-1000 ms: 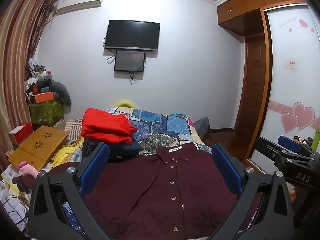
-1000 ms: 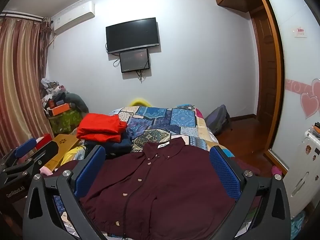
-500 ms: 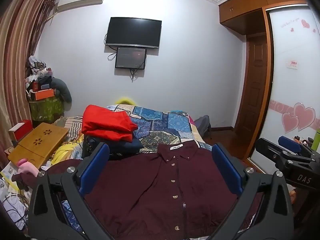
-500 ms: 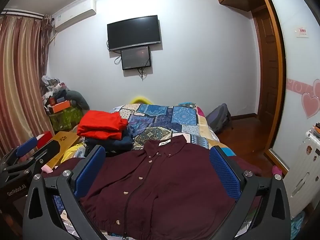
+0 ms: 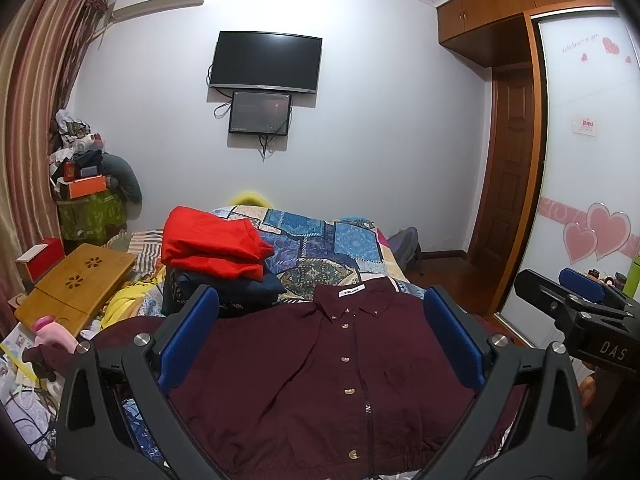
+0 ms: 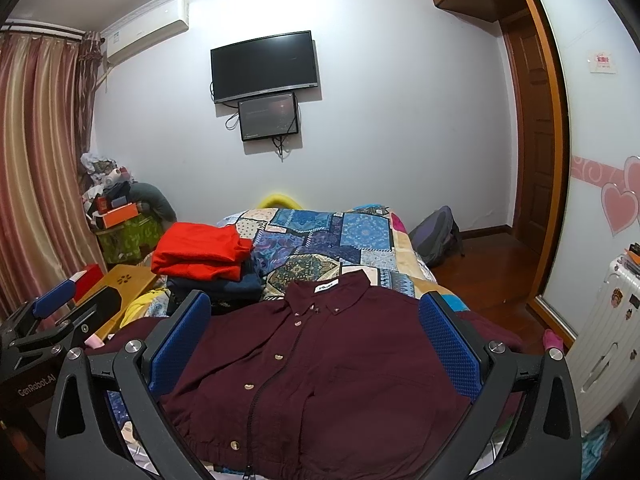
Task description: Fold large clothes
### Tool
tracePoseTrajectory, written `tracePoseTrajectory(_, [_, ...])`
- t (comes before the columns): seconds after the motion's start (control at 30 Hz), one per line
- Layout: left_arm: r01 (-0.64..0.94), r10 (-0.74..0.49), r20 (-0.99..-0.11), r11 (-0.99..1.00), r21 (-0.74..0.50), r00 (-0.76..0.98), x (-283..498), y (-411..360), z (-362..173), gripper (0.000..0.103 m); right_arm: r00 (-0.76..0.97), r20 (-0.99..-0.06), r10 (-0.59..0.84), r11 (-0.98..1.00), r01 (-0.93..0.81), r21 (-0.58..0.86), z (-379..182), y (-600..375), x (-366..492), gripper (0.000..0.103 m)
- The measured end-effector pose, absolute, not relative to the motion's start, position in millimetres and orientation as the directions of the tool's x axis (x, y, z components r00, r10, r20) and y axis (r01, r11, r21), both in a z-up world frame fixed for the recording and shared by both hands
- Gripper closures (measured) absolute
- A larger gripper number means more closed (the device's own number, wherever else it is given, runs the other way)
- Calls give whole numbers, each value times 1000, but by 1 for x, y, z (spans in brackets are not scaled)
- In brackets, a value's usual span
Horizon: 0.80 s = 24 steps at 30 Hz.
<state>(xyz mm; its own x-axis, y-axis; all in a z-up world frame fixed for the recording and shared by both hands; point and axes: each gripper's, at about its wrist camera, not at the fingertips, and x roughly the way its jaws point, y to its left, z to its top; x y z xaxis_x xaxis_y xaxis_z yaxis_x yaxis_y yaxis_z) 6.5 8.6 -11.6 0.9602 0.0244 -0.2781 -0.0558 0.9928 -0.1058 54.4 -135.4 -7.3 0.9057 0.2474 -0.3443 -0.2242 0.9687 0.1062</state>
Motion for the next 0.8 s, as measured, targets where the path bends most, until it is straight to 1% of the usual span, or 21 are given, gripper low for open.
tracePoseTrajectory(0.8, [-57, 25, -282, 993, -106, 959, 7, 9, -11, 0, 904, -348, 248, 969, -225, 106, -6, -137, 56, 0])
